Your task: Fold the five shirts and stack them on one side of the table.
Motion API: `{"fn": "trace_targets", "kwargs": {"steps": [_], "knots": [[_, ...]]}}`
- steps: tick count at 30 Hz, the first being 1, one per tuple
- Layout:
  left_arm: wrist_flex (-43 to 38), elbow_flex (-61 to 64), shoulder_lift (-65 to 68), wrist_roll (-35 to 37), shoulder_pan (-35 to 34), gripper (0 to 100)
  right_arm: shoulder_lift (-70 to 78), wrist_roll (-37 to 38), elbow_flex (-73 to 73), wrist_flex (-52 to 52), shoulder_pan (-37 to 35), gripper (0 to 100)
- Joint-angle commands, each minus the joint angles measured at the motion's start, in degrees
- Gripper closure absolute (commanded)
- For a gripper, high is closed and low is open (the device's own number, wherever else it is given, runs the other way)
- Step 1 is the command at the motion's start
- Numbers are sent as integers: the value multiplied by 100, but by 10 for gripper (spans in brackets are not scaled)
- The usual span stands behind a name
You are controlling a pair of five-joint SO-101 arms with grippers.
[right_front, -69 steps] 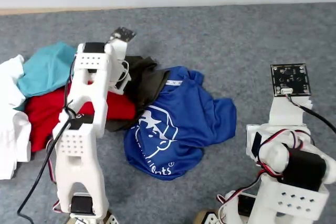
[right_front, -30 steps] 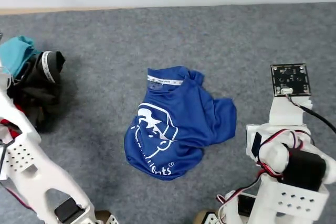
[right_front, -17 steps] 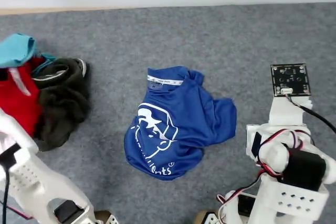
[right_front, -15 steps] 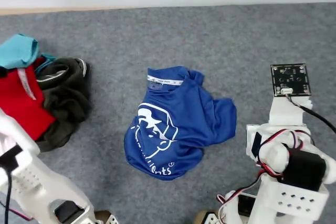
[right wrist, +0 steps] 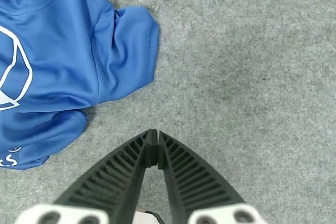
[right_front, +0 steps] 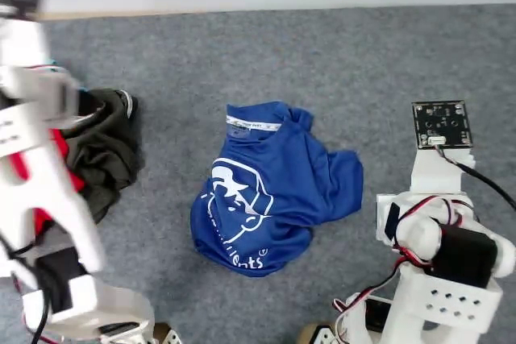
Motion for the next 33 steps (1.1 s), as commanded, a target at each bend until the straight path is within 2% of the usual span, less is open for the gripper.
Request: {"fn": "trace_targets", "kwargs": {"steps": [1, 4, 8, 14, 16, 20, 22, 33], "knots": [[-360, 435, -281, 686, 1073, 800, 4, 35, -53, 215, 13, 989], [-870, 576, -26, 1020, 1829, 868, 4, 53, -53, 215, 40, 989], [-1565, 567, 536, 1029, 2541, 951, 4, 53, -53, 215, 48, 989], [-2286, 567, 1134, 1011, 3218, 959, 4, 53, -44, 215, 57, 989], [-2462, 567, 1275, 1011, 3402, 942, 4, 53, -35, 215, 57, 989], [-2690, 567, 1626, 1029, 3692, 801, 4, 53, -35, 215, 57, 989], [-2804, 567, 1785, 1029, 3807, 763, 4, 53, -35, 215, 57, 989], [-3807, 558, 2875, 1002, 4246, 758, 4, 53, -26, 215, 57, 987]]}}
